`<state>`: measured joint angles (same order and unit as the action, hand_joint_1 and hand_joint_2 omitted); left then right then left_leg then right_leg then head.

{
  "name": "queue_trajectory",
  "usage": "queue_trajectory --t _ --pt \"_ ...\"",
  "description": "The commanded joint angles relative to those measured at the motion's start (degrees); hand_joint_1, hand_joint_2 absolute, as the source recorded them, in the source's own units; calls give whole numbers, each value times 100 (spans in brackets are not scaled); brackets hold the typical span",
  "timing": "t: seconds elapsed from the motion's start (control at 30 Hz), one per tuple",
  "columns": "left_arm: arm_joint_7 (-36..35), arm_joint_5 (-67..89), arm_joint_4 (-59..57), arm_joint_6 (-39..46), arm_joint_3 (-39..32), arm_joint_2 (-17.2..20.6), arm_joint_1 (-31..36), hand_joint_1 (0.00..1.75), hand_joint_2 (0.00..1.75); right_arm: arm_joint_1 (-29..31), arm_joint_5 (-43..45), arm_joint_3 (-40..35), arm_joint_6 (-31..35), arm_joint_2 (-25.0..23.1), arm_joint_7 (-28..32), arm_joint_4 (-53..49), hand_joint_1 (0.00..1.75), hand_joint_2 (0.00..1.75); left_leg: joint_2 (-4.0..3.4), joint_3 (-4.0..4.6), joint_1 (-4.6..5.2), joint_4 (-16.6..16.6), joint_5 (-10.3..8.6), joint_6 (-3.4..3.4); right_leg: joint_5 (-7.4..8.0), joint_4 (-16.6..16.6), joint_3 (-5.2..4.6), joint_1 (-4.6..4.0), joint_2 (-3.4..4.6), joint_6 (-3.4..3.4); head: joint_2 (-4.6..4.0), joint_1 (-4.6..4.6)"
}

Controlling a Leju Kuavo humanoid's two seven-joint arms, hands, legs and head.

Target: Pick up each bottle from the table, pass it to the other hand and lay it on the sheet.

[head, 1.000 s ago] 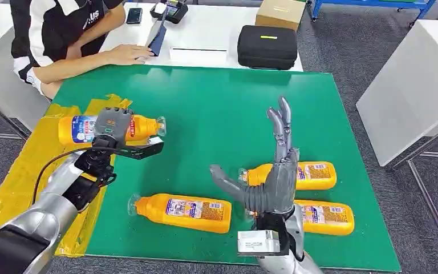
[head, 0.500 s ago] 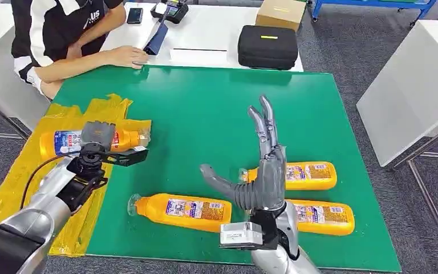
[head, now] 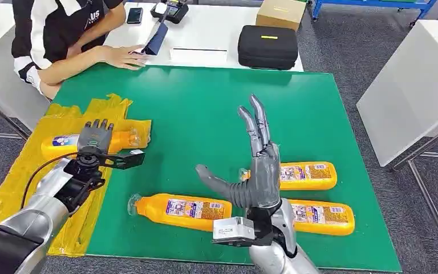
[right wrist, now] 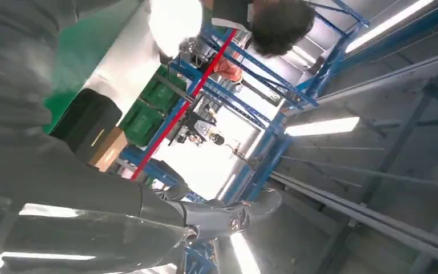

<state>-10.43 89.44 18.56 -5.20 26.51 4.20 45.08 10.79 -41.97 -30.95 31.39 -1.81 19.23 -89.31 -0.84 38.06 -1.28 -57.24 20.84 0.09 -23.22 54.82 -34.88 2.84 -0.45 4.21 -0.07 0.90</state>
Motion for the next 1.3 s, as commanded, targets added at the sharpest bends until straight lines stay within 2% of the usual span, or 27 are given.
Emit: queue_trajectory --t 0.03,0.27,0.33,0.37,0.5,0.57,0.6,0.63,0.73,0.9,0.93,1.03,1.1,1.3 --pt "27 -9 -346 -45 -170 -60 159 0 175 185 4 -24 -28 -14 -23 344 0 175 0 -15 -1 0 6 3 -4 -2 14 -3 4 -19 0 0" --pt "148 -147 -273 32 -499 -144 85 0 175 150 -315 -94 -462 55 -264 208 0 175 4 -33 -2 -5 18 5 -15 3 32 -6 4 -34 0 0" --pt "148 -147 -273 32 -499 -144 85 0 175 150 -315 -94 -462 55 -264 208 0 175 3 -13 -3 0 6 3 -4 -2 13 -5 1 -19 0 0" --pt "263 -248 -219 135 -622 -189 59 0 175 141 -477 -124 -637 101 -383 175 0 175 5 -33 -4 -8 20 5 -17 4 33 -8 3 -36 0 0" --pt "689 -714 -13 620 -1147 -413 38 0 175 51 -1209 -168 -1245 239 -785 -27 0 175 9 -13 -2 -2 7 4 -7 -1 14 -4 -5 -20 0 0" --pt "440 -518 257 1118 -1026 -545 54 0 175 -138 -1546 -115 -1496 261 -934 -319 0 175 16 -8 -3 -2 4 4 -7 -1 12 -5 -12 -18 0 0" --pt "393 -463 318 1164 -995 -579 63 0 0 -169 -1608 -115 -1546 271 -957 -357 0 175 30 -20 -4 -10 14 6 -20 5 28 -7 -23 -31 0 0" --pt "436 -494 437 1215 -1023 -663 72 0 0 -202 -1758 -138 -1680 305 -1044 -379 0 175 29 -5 -2 -3 2 5 -9 -1 10 -4 -26 -17 0 0" --pt "525 -518 696 1275 -1028 -768 43 0 0 -254 -1934 -176 -1846 371 -1137 -357 0 175 35 -18 -4 -14 17 8 -21 4 29 -8 -31 -31 0 -2" --pt "745 -673 1288 1423 -1058 -791 -199 0 0 -310 -2309 -346 -2327 581 -1328 -213 0 175 13 -14 -1 -1 9 3 -7 -4 17 -4 -10 -22 0 0" --pt "746 -675 1308 1413 -1055 -791 -210 0 0 -319 -2302 -346 -2326 586 -1327 -188 0 175 16 -30 -2 -4 18 5 -15 -2 34 -7 -10 -34 0 0" --pt "746 -675 1308 1413 -1055 -791 -210 0 0 -319 -2302 -346 -2326 586 -1327 -188 0 175 8 -9 0 0 6 3 -3 -5 11 -4 -7 -16 0 0" --pt "801 -755 1440 1469 -1061 -776 -288 0 0 -249 -2584 -484 -2667 684 -1525 -97 0 175 8 -18 -1 -2 12 4 -8 -3 20 -5 -5 -23 0 2" --pt "691 -841 1686 1450 -1027 -744 -496 0 0 -198 -2922 -734 -3090 841 -1695 359 0 175 6 -31 -2 -1 17 6 -11 -7 33 -6 -1 -29 0 0"
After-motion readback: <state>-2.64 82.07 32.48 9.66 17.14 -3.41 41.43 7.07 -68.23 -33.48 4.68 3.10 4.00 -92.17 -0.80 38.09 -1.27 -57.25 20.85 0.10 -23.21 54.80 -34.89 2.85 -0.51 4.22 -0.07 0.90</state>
